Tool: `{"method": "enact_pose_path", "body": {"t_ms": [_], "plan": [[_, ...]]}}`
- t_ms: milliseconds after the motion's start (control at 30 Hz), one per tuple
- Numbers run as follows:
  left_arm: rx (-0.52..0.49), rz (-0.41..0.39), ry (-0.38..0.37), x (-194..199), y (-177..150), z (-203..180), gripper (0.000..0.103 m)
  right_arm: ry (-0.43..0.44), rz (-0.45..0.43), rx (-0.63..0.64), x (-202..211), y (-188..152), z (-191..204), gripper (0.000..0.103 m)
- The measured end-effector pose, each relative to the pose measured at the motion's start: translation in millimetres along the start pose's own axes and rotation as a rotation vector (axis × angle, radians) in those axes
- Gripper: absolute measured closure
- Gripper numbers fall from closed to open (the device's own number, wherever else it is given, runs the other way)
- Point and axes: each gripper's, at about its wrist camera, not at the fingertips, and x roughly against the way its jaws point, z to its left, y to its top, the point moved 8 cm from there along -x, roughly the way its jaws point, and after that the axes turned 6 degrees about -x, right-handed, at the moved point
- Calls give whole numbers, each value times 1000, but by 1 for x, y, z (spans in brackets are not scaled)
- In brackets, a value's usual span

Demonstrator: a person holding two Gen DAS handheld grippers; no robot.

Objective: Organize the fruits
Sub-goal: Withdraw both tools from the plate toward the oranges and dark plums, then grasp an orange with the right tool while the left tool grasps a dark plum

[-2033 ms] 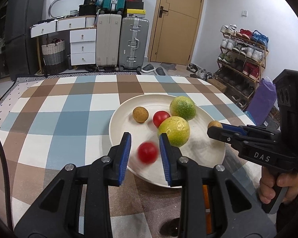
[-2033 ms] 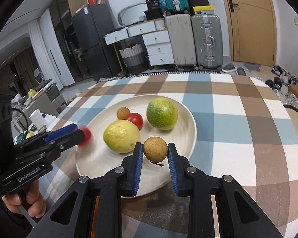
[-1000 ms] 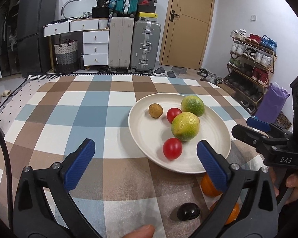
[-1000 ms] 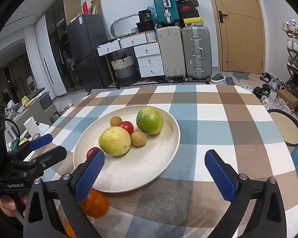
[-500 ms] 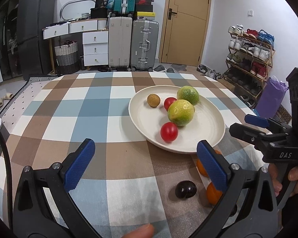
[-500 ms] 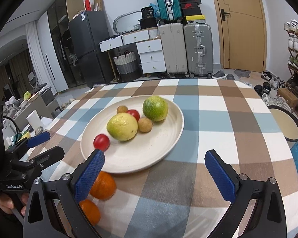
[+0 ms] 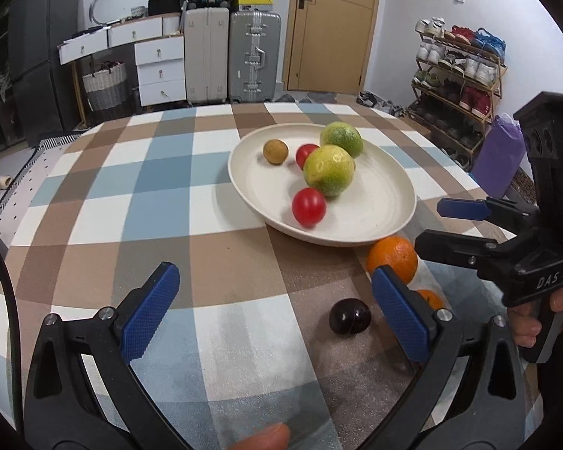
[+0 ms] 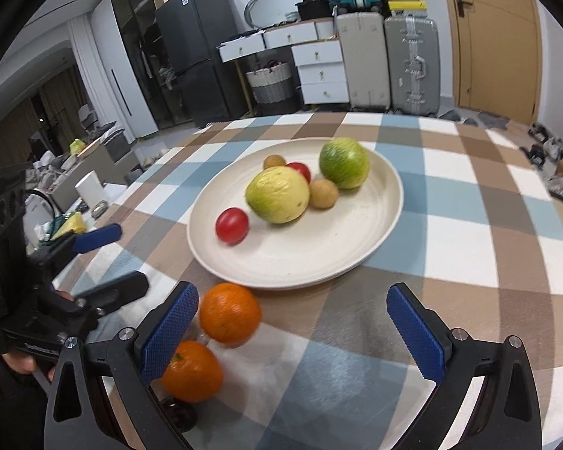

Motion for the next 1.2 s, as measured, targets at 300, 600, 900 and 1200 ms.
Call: {"method": "enact_pose_path", "body": {"t_ms": [300, 600, 900, 1200], "plan": [[-35, 51, 3, -9, -6, -5, 1, 24, 63, 47, -8, -11, 15, 9], [-47, 85, -15, -13, -11, -8, 1, 69, 91, 24, -11, -14, 15, 23], [-73, 125, -25, -21, -15, -13, 1, 109, 120, 21, -15, -17, 21, 35], [-83, 139, -42, -23, -18, -17, 2, 124, 134, 24, -19, -18, 24, 45]]}}
